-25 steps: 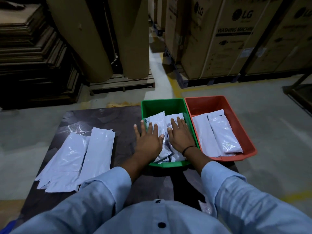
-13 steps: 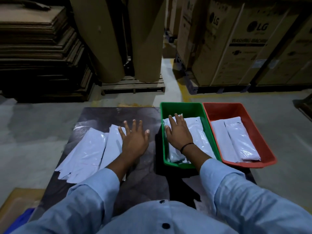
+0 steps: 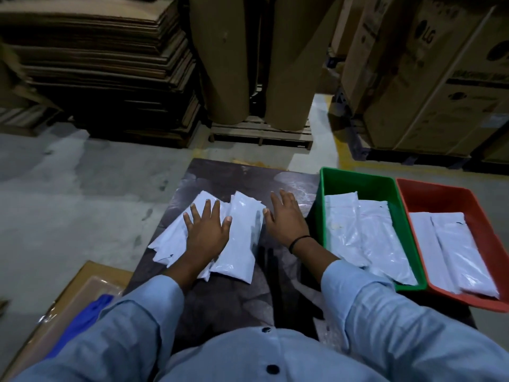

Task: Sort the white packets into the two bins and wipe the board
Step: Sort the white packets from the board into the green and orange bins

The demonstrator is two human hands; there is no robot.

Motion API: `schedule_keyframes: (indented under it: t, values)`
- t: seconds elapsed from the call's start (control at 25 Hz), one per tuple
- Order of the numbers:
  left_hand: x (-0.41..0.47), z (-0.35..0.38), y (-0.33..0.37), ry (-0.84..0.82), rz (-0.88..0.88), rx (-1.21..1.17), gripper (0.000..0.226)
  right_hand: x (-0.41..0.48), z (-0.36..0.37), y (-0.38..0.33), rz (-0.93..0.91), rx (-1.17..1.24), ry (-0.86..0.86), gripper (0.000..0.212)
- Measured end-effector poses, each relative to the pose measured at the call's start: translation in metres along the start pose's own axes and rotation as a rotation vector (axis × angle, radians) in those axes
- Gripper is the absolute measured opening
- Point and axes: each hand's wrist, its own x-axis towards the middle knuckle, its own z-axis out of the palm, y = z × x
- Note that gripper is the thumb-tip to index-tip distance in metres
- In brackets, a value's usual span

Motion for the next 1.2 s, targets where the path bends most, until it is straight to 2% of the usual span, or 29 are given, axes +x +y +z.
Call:
schedule_keyframes:
  t: [0.36,0.48,0.6,0.76,0.88,1.04,1.2]
  values:
    - [-0.003,0.027,-0.071,-0.134,0.037,0.05,0.065,-0.001,0.053,-0.038,0.045,0.076,-0.279,0.065]
    - [-0.007,0.036,-0.076,-0.161,0.069,0.048,0.07,-0.004,0.067,-0.041,-0.045,-0.038,-0.377,0.065]
    - [-0.014,0.043,-0.074,-0.142,0.07,0.037,0.087,-0.007,0.077,-0.039,-0.139,-0.169,-0.452,0.06]
    - [-0.023,0.051,-0.067,-0.132,0.053,0.04,0.092,-0.024,0.08,-0.022,-0.109,-0.139,-0.412,0.05]
    - [-0.036,0.06,-0.058,-0.127,0.037,0.056,0.1,-0.046,0.081,-0.002,-0.068,-0.12,-0.27,0.06]
    - [-0.062,0.073,-0.039,-0.077,0.048,0.082,0.104,-0.067,0.074,0.019,-0.002,-0.124,-0.157,0.044]
    - [-0.062,0.068,-0.023,-0.056,0.021,0.081,0.106,-0.066,0.069,0.018,0.156,-0.147,-0.268,0.066]
